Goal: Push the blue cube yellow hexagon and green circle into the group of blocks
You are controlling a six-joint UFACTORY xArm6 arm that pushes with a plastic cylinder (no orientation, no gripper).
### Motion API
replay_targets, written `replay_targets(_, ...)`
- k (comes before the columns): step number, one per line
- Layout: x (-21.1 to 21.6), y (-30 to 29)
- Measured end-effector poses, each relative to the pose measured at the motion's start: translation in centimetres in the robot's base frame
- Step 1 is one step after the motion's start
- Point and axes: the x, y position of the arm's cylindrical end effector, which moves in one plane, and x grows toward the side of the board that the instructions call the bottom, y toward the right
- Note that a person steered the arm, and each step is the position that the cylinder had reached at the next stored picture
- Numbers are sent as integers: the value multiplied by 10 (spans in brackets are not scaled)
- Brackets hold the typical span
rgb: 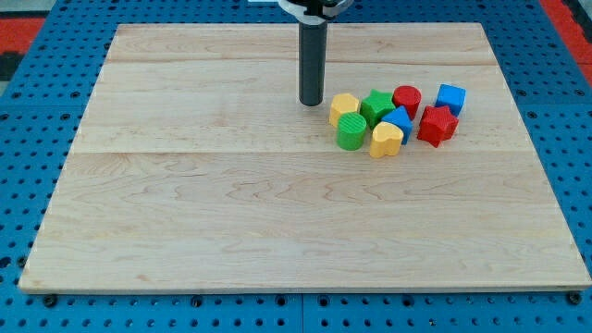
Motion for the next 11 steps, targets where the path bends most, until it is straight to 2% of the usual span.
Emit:
replay_targets(1, 0, 0)
replay_targets(2, -18, -1)
replay_targets(3, -84, 30)
replay_targets(6, -92, 47)
replay_targets(7, -84, 65)
replay_targets(8, -61, 164)
replay_targets(9, -35, 239)
replay_targets(10, -6, 262)
replay_targets(11, 13, 243)
